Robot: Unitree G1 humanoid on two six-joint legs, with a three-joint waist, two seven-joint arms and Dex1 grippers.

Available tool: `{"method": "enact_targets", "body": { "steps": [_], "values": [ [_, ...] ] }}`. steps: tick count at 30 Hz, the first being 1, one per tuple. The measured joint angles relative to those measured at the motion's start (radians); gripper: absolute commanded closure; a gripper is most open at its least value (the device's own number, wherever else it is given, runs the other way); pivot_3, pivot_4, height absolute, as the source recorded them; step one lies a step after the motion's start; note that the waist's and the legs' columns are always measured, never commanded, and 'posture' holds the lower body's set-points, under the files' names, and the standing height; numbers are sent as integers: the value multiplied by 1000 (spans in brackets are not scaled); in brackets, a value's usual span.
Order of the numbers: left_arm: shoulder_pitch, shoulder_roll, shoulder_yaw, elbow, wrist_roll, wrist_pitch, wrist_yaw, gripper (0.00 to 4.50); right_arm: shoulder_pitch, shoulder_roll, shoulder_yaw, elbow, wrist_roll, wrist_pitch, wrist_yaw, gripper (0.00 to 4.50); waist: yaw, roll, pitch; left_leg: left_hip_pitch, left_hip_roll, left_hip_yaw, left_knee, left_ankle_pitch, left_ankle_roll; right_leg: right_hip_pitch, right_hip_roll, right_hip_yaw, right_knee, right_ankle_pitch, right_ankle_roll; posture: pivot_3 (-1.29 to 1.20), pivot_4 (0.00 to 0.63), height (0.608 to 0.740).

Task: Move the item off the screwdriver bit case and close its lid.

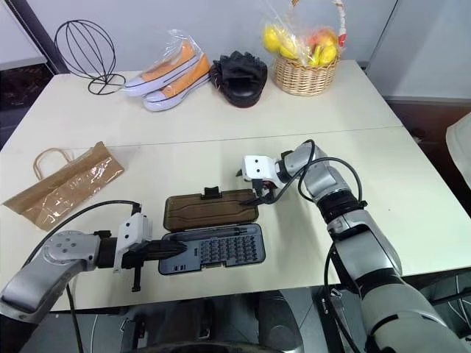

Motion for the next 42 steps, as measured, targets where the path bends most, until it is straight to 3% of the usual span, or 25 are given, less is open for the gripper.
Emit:
{"method": "enact_targets", "body": {
  "steps": [14, 17, 22, 33, 34, 36, 42],
  "values": [
    [89, 36, 81, -81, -67, 98, 9, 4500, -17, 30, -5, 45, 15, 58, 5, 68, -1, 0, 0, 1, 1, -1, -1, 0, 0, 0, 0, -1, 0, -1, -1, 0, 150, 740],
    [91, 36, 78, -84, -54, 92, 19, 4500, -17, 33, -5, 52, 17, 59, 14, 883, -1, 0, 0, 1, 1, -1, -1, 0, 0, 1, 0, -1, 0, -1, -1, 0, 150, 740],
    [85, 35, 60, -70, -27, 47, 20, 4500, -17, 45, 15, 52, 23, 59, 54, 3290, -1, 0, 0, 2, 1, -1, -1, 0, 0, 1, 0, -1, 0, -1, -1, 0, 150, 740],
    [74, 28, 39, -16, -26, 0, 5, 4500, -18, 43, 26, 59, 4, 59, 21, 3290, 0, 0, -1, 14, 0, 1, -9, 0, 0, 9, -2, 1, -3, -3, -5, 0, 150, 740],
    [74, 28, 39, -15, -26, -1, 5, 4500, -18, 43, 27, 59, 4, 59, 21, 3834, 0, 0, -1, 15, 0, 1, -10, 0, 0, 10, -2, 1, -4, -3, -5, 0, 150, 740],
    [77, 27, 39, -13, -26, -5, 4, 4500, -18, 43, 27, 59, 3, 59, 10, 4469, 1, 0, -1, 15, 0, 1, -11, 0, 0, 10, -2, 1, -3, -4, -6, 0, 150, 740],
    [79, 21, 31, -8, -25, -9, 5, 4500, 3, 29, 29, 24, 0, 38, -4, 4469, 2, 2, -2, 15, 0, 0, -12, 0, 0, 9, -2, 0, -3, -4, -6, 0, 150, 740]
  ]
}}
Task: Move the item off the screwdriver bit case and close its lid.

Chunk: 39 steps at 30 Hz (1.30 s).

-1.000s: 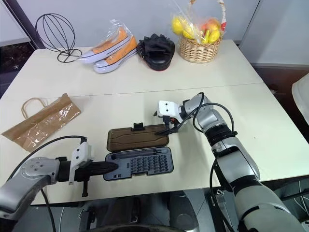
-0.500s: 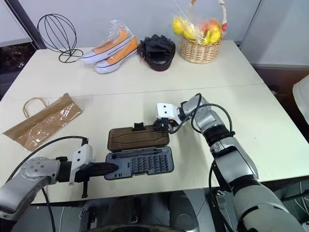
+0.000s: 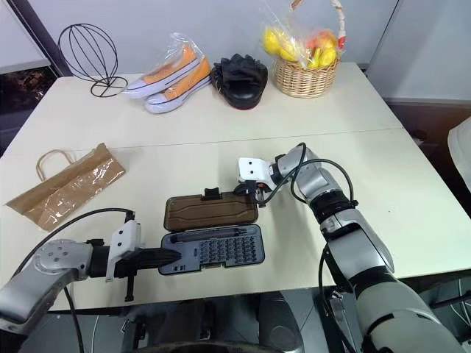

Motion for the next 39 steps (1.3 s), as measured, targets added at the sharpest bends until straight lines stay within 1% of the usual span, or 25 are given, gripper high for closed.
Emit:
{"method": "enact_targets", "body": {
  "steps": [5, 8, 12, 16, 19, 25, 27, 30, 34, 37, 39],
  "values": [
    [-2, -5, -10, 0, 1, -9, 5, 4500, 54, -40, 0, -106, -9, -21, -33, 4469, 12, 1, 0, -1, 0, 0, -2, 0, 0, 0, 0, 0, -4, 0, 0, 0, 150, 740],
    [-2, -6, -13, -1, 1, -10, 7, 4500, 99, -62, 0, -202, -39, -16, -89, 4469, 18, 1, 0, -2, 0, 0, -3, 0, 0, -1, 0, 0, -5, 0, 0, 0, 150, 740],
    [0, -6, -12, -2, 1, -11, 15, 4500, 196, -89, -14, -421, -79, 85, -192, 4469, 21, 1, 0, -2, 0, 0, -3, 0, 0, -2, 0, 0, -5, 0, 0, 0, 150, 740],
    [2, -6, -15, -6, 0, -11, 19, 4500, 311, -130, -52, -701, -106, 215, -262, 4469, 22, 1, 0, -3, 1, 0, -3, 0, 0, -2, 1, 0, -7, -1, 0, 0, 150, 740],
    [-1, -6, -18, -7, 0, -11, 19, 4500, 373, -143, -62, -831, -135, 276, -313, 4469, 23, 1, 0, -4, 1, 0, -3, 0, 0, -2, 2, 0, -9, -1, 0, 0, 150, 740],
    [-8, -6, -25, -11, -4, -4, 18, 4500, 506, -167, -89, -1053, -195, 324, -404, 4469, 26, 1, 0, -10, 1, 0, -3, 0, 0, -5, 2, -1, -11, -1, 0, 0, 150, 740],
    [-13, -6, -20, -15, -17, 20, 17, 4500, 528, -173, -93, -1097, -202, 342, -416, 4469, 26, 1, 0, -10, 1, 0, -3, 0, 0, -6, 2, -2, -12, 0, 0, 0, 150, 740],
    [-14, -1, -5, -34, -52, 74, 17, 4500, 534, -183, -93, -1105, -202, 345, -421, 4469, 25, 0, 0, -13, 1, -1, -3, 0, 0, -8, 3, -2, -12, 0, 1, 0, 150, 740],
    [4, 45, 45, -88, -128, 185, 13, 4500, 546, -212, -95, -1104, -201, 334, -428, 4469, 24, -1, 1, -19, 1, -1, -2, 0, 0, -14, 3, -2, -12, 0, 1, 0, 150, 740],
    [31, 102, 118, -167, -232, 277, -16, 4500, 554, -226, -99, -1102, -197, 323, -436, 4469, 24, -5, 4, -23, 1, -1, -2, 0, 0, -17, 3, -3, -11, 0, 1, 0, 150, 740],
    [36, 139, 189, -226, -321, 330, -37, 4500, 557, -237, -99, -1101, -196, 296, -444, 4469, 24, -5, 4, -25, 1, -1, -2, 0, 0, -19, 3, -2, -11, 0, 1, 0, 150, 740]
  ]
}}
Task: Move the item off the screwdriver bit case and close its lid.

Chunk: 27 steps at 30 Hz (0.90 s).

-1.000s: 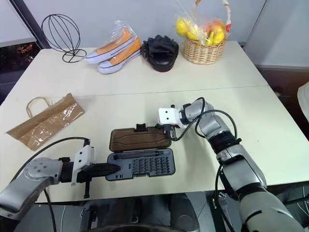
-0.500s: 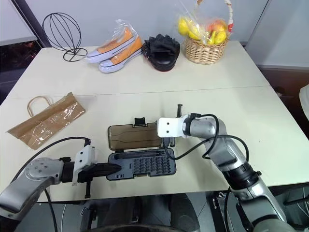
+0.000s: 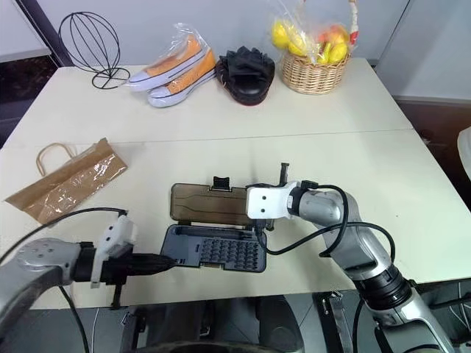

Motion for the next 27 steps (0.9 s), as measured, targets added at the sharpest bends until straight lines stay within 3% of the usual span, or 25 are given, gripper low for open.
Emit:
{"method": "enact_targets", "body": {
  "steps": [6, 12, 15, 19, 27],
  "values": [
    [-162, 46, 202, 4, -338, 178, 37, 4500, 7, -25, -2, 23, 3, -95, -30, 4469, 3, 0, 0, -2, -1, -1, 1, 0, 0, -1, 1, -1, 0, 0, 1, 0, 150, 740],
    [-431, 3, 215, 246, -412, 243, 182, 4500, 7, -35, -3, 40, 3, -202, -54, 4469, -1, -1, 0, -3, -3, -1, 1, 0, 0, -2, 2, -1, 1, 2, 4, 0, 150, 740],
    [-549, -9, 186, 383, -316, 210, 217, 4500, 10, -44, -5, 42, 3, -228, -60, 4469, 0, -1, 0, -3, -4, -1, 1, 0, 0, -3, 2, -1, 2, 2, 4, 0, 150, 740],
    [-602, -15, 35, 525, -75, 63, 167, 4500, 14, -46, -7, 43, 4, -239, -64, 4469, 0, 0, 0, -3, -5, 0, 1, 1, -1, -3, 1, -1, 2, 2, 4, 0, 150, 740],
    [-643, -170, -204, 701, 241, -184, 75, 4500, 18, -48, -12, 35, -1, -254, -71, 4469, 8, -1, 0, -8, -5, 1, 3, 1, -1, -6, 1, -2, 2, 3, 4, 0, 150, 740]
  ]
}}
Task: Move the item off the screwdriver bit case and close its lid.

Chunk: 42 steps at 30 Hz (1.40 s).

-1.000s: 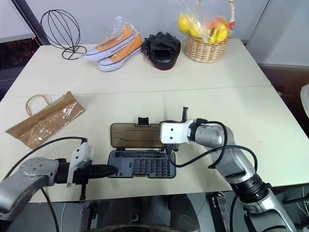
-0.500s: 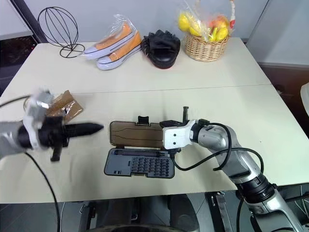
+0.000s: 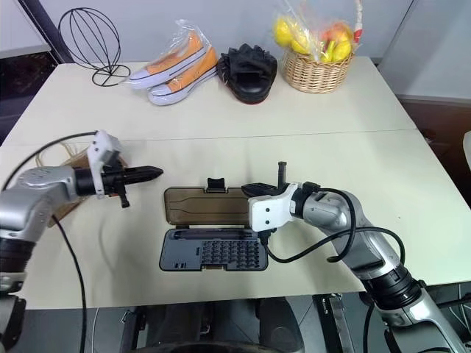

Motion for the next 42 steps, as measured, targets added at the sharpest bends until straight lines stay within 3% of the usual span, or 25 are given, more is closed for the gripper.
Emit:
{"method": "enact_targets", "body": {
  "steps": [4, 14, 17, 22, 28, 34, 39, 42],
  "values": [
    [-3, -75, -61, 55, 75, -60, -26, 4500, 7, 0, -3, -14, -7, -1, -4, 4469, 0, 0, 0, 0, 0, 0, 1, 0, 0, 0, 0, 0, 0, 1, 2, 0, 150, 740],
    [-29, -142, -75, 57, 117, -69, -93, 4500, 32, -9, -18, -42, -19, 21, -4, 4469, 18, 0, 0, 0, 0, 0, 2, 0, 0, 0, 0, 0, 2, 1, 2, 0, 150, 740],
    [-35, -143, -74, 57, 121, -69, -112, 4500, 39, -9, -24, -52, -14, 44, 8, 3567, 20, 0, 0, 0, 0, 0, 2, 0, 0, 0, 0, 0, 3, 1, 2, 0, 150, 740],
    [-39, -148, -74, 56, 121, -63, -140, 4500, 42, -28, -26, -75, -15, 61, 21, 1108, 20, 0, 0, 0, 0, 0, 3, 0, 0, 0, 0, 0, 3, 1, 2, 0, 150, 740],
    [-63, -183, -84, 54, 123, -49, -171, 4500, 41, -30, -142, -167, 127, 199, 74, 1108, 23, 0, 0, 0, -1, -1, 4, 0, 0, 0, 0, 0, 5, 1, 2, 0, 150, 740],
    [-94, -193, -99, 34, 120, -31, -214, 4500, 151, -105, -452, -373, 577, 539, 224, 1108, 25, 0, 0, -1, 0, -4, 7, 0, 1, 1, 0, 0, 7, 1, 2, 0, 150, 740],
    [-91, -183, -109, -47, 98, 6, -270, 4500, 415, -198, -736, -474, 930, 768, 360, 1108, 26, -1, 0, -2, 0, -4, 14, -2, 3, 3, 0, -1, 11, 1, 2, 0, 150, 740],
    [-84, -183, -112, -100, 91, 27, -287, 4500, 503, -206, -834, -519, 1061, 826, 371, 2373, 21, 0, 0, 0, 1, -4, 16, -1, 3, 3, 0, 0, 13, 1, 3, 0, 150, 740]
  ]
}}
